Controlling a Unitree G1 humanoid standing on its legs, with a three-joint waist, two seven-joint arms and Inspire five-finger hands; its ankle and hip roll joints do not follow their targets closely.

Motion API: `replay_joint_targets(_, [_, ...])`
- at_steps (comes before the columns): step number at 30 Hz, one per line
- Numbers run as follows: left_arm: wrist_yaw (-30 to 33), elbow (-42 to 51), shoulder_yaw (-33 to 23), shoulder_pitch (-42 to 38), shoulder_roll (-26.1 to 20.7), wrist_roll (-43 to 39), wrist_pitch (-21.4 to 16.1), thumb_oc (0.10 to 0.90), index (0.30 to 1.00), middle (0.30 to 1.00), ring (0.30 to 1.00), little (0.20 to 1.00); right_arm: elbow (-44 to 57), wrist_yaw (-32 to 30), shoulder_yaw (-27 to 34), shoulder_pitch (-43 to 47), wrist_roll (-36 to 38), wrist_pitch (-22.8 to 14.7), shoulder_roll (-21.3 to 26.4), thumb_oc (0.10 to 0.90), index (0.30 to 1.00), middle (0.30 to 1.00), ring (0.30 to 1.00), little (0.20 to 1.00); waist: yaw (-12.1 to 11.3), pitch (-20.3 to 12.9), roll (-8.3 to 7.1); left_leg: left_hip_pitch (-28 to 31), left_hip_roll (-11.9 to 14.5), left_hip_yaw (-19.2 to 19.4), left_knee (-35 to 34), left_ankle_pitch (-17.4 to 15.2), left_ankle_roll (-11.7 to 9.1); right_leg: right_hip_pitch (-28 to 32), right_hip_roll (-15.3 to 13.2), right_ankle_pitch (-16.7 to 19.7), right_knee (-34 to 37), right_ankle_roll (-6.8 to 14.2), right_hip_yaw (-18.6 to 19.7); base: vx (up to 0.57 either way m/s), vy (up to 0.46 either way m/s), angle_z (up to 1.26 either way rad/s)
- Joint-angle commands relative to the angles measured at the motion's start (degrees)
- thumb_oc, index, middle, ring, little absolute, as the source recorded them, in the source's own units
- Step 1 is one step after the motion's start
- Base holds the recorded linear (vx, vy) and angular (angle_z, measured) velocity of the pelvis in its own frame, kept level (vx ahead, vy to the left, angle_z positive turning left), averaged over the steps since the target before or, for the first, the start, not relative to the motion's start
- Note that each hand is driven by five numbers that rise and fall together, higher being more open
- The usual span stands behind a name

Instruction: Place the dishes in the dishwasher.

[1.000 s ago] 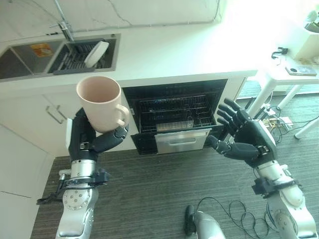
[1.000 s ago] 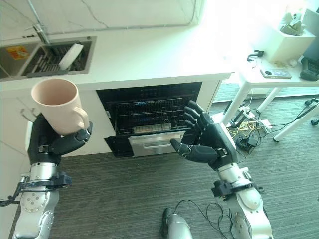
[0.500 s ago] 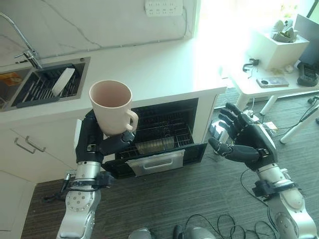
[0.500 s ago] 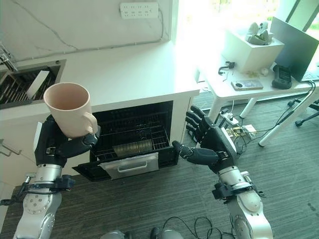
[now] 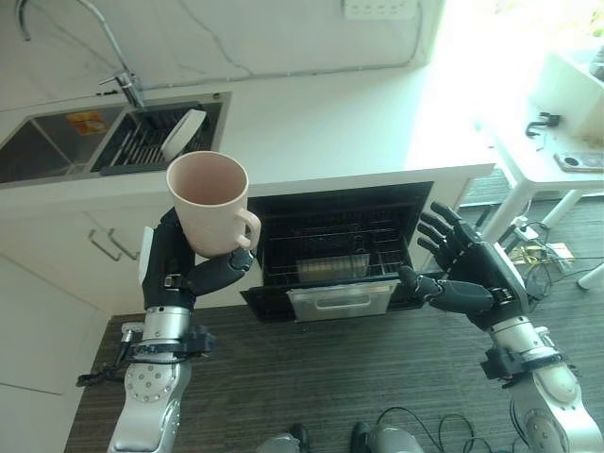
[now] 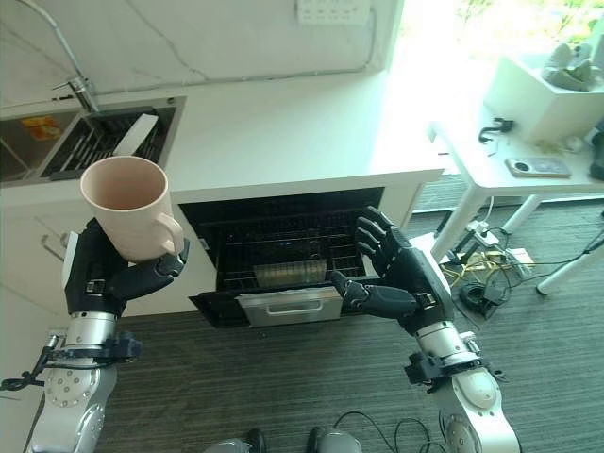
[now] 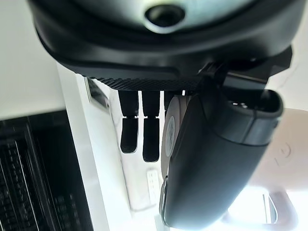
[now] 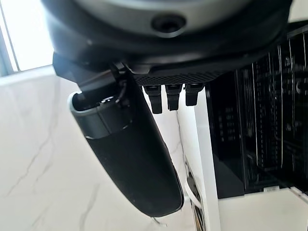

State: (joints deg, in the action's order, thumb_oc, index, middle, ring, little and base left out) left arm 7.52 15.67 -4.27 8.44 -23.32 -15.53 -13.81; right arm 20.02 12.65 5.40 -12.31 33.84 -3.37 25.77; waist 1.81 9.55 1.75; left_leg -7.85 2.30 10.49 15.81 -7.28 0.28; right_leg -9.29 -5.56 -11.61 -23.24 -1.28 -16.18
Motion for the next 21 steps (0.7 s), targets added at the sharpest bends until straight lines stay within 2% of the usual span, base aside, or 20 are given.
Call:
replay_joint_targets(1, [1.02, 3.31, -3.17, -5.52, -2.34, -1.27, -7.26, 0.400, 0.300, 0.300, 0.300, 0.300, 4.52, -0.06, 2.05, 6.08, 0.09, -5.30, -0.98, 0.800, 0.900, 0.900, 0.900, 0.900, -0.30, -4.49, -2.01, 0.88, 0.85, -1.58, 1.37, -5.33, -2.04, 5.77, -0.22, 1.35, 6.05, 7.52, -0.26, 0.13, 0.234, 0.08])
replay_joint_targets(2, [0.86, 3.18, -3.10, -6.03, -2.46, -1.32, -7.03, 0.400, 0.300, 0.300, 0.300, 0.300, 4.44, -0.22, 1.89, 6.50, 0.12, -5.16, -1.19, 0.800, 0.900, 0.900, 0.900, 0.900, -0.26, -4.30, -1.96, 1.01, 0.80, -1.75, 1.37, -5.37, -1.72, 6.54, 0.05, 2.72, 6.05, 7.85, -0.79, 0.14, 0.226, 0.12])
replay_joint_targets(4, [0.85, 2.90, -2.54, -7.25, -2.65, 0.57, -7.29, 0.400, 0.300, 0.300, 0.300, 0.300, 4.43, -0.43, 1.26, 7.57, 0.10, -4.96, -1.65, 0.800, 0.900, 0.900, 0.900, 0.900, -0.28, -3.45, -1.29, 1.30, 1.23, -2.86, 1.37, -5.10, -0.89, 8.12, 1.40, 8.12, 4.46, 9.23, -2.40, 0.12, 0.231, 0.20])
replay_joint_targets(6, [0.97, 2.43, -2.30, -7.96, -2.71, 1.50, -7.77, 0.400, 0.300, 0.300, 0.300, 0.300, 4.34, 0.22, 0.86, 7.69, -0.23, -5.01, -2.00, 0.800, 0.900, 0.900, 0.900, 0.900, -0.25, -2.21, -1.07, 1.52, 1.00, -4.08, 1.37, -4.95, -0.04, 4.43, 0.23, 9.93, -6.83, 10.45, -1.28, 0.05, 0.156, 0.21])
replay_joint_targets(7, [0.92, 2.21, -2.28, -8.32, -2.66, 1.48, -7.72, 0.400, 0.300, 0.300, 0.300, 0.300, 4.31, 0.35, 0.49, 7.75, -0.53, -4.94, -2.13, 0.800, 0.900, 0.900, 0.900, 0.900, -0.27, -1.97, -1.35, 1.57, 0.68, -4.33, 1.37, -5.07, 0.17, 2.96, -0.33, 10.19, -8.68, 10.52, -0.35, 0.14, -0.003, 0.12])
replay_joint_targets(8, [0.15, 1.95, -2.78, -9.14, -2.98, 0.77, -7.06, 0.400, 0.300, 0.300, 0.300, 0.300, 3.87, 1.16, 0.07, 7.48, -0.43, -5.43, -2.44, 0.800, 0.900, 0.900, 0.900, 0.900, -0.58, -1.80, -2.03, 2.02, 0.57, -4.59, 1.37, -5.50, 0.02, 3.52, -1.73, 9.80, -3.04, 10.12, -0.05, 0.15, -0.068, -0.06])
replay_joint_targets(9, [-0.01, 2.00, -2.74, -9.34, -3.02, 0.65, -6.86, 0.400, 0.300, 0.300, 0.300, 0.300, 3.87, 1.08, 0.02, 7.51, -0.27, -5.53, -2.46, 0.800, 0.900, 0.900, 0.900, 0.900, -0.61, -1.79, -2.20, 2.18, 0.59, -4.76, 1.37, -5.65, -0.09, 3.99, -2.07, 10.04, -1.00, 10.10, 0.04, 0.23, -0.211, -0.11])
replay_joint_targets(10, [-0.45, 2.05, -2.55, -9.82, -3.23, 0.53, -6.50, 0.400, 0.300, 0.300, 0.300, 0.300, 3.82, 1.05, 0.08, 7.46, 0.50, -5.97, -2.53, 0.800, 0.900, 0.900, 0.900, 0.900, -0.49, -1.56, -2.43, 2.75, 1.03, -5.32, 1.37, -6.06, -0.50, 5.71, -2.52, 10.33, 5.21, 9.92, 0.46, 0.16, -0.251, -0.17])
replay_joint_targets(11, [-0.82, 2.02, -2.36, -9.98, -3.30, 0.57, -6.52, 0.400, 0.300, 0.300, 0.300, 0.300, 3.79, 1.10, 0.36, 7.33, 1.03, -6.20, -2.48, 0.800, 0.900, 0.900, 0.900, 0.900, -0.25, -1.20, -3.00, 3.20, 0.85, -5.74, 1.37, -6.52, -0.81, 4.79, -3.96, 8.71, 6.05, 9.78, 2.11, 0.24, -0.413, -0.09])
replay_joint_targets(12, [-0.89, 2.47, -1.67, -10.26, -3.26, 1.19, -6.05, 0.400, 0.300, 0.300, 0.300, 0.300, 4.26, 1.16, 0.73, 6.94, 1.69, -6.09, -2.40, 0.800, 0.900, 0.900, 0.900, 0.900, 0.19, -1.23, -3.85, 3.56, 0.31, -6.41, 1.37, -7.40, -1.12, 2.04, -6.64, 7.27, 6.05, 10.24, 6.37, 0.20, -0.400, 0.00])
replay_joint_targets(14, [-0.36, 3.72, -1.34, -9.54, -3.24, 1.88, -5.54, 0.400, 0.300, 0.300, 0.300, 0.300, 5.66, 1.24, 0.14, 6.35, 0.97, -5.20, -3.24, 0.800, 0.900, 0.900, 0.900, 0.900, 0.99, -1.17, -4.30, 4.96, 0.48, -7.44, 1.37, -9.40, -1.57, -2.06, -9.37, 10.58, 6.05, 11.80, 11.40, 0.29, -0.487, 0.27])
replay_joint_targets(16, [-0.10, 4.46, -1.71, -8.59, -3.58, 1.76, -5.54, 0.400, 0.300, 0.300, 0.300, 0.300, 6.46, 1.41, -0.10, 5.93, 1.17, -4.66, -3.61, 0.800, 0.900, 0.900, 0.900, 0.900, 1.04, -1.11, -4.53, 6.13, 1.04, -7.76, 1.37, -10.34, -1.71, -3.15, -9.72, 11.09, 6.05, 12.39, 12.11, 0.28, -0.478, 0.49])
replay_joint_targets(18, [-0.26, 5.82, -1.94, -7.84, -3.96, 1.29, -4.93, 0.400, 0.300, 0.300, 0.300, 0.300, 7.18, 0.80, -0.02, 5.68, 2.11, -4.35, -3.24, 0.800, 0.900, 0.900, 0.900, 0.900, 1.06, -1.64, -4.44, 6.37, 2.68, -8.81, 1.37, -9.96, -2.63, -2.61, -8.59, 7.59, 6.05, 12.84, 12.65, 0.29, -0.580, 0.55])
replay_joint_targets(19, [0.39, 6.31, -1.67, -7.62, -3.93, 1.14, -4.64, 0.400, 0.300, 0.300, 0.300, 0.300, 7.02, 0.12, -0.37, 6.50, 2.20, -3.80, -3.01, 0.800, 0.900, 0.900, 0.900, 0.900, 0.71, -1.97, -4.45, 6.50, 4.46, -8.32, 1.37, -9.20, -3.47, -2.25, -8.32, 6.75, 6.05, 12.64, 10.95, 0.18, -0.431, 0.42])
replay_joint_targets(20, [0.61, 6.50, -1.58, -7.56, -3.94, 0.97, -4.46, 0.400, 0.300, 0.300, 0.300, 0.300, 6.89, -0.23, -0.61, 6.83, 2.15, -3.62, -2.94, 0.800, 0.900, 0.900, 0.900, 0.900, 0.62, -2.07, -4.41, 6.53, 5.10, -8.15, 1.37, -8.97, -3.80, -2.10, -8.09, 6.44, 6.05, 12.45, 10.48, 0.21, -0.509, 0.36])
replay_joint_targets(21, [1.36, 6.60, -1.44, -7.51, -3.99, 0.13, -4.19, 0.400, 0.300, 0.300, 0.300, 0.300, 6.31, -1.01, -1.37, 8.14, 2.44, -2.93, -2.41, 0.800, 0.900, 0.900, 0.900, 0.900, 0.46, -2.33, -4.33, 6.79, 7.13, -7.44, 1.37, -8.11, -4.88, -1.69, -7.33, 5.73, 6.05, 11.61, 9.28, 0.19, -0.447, 0.34])
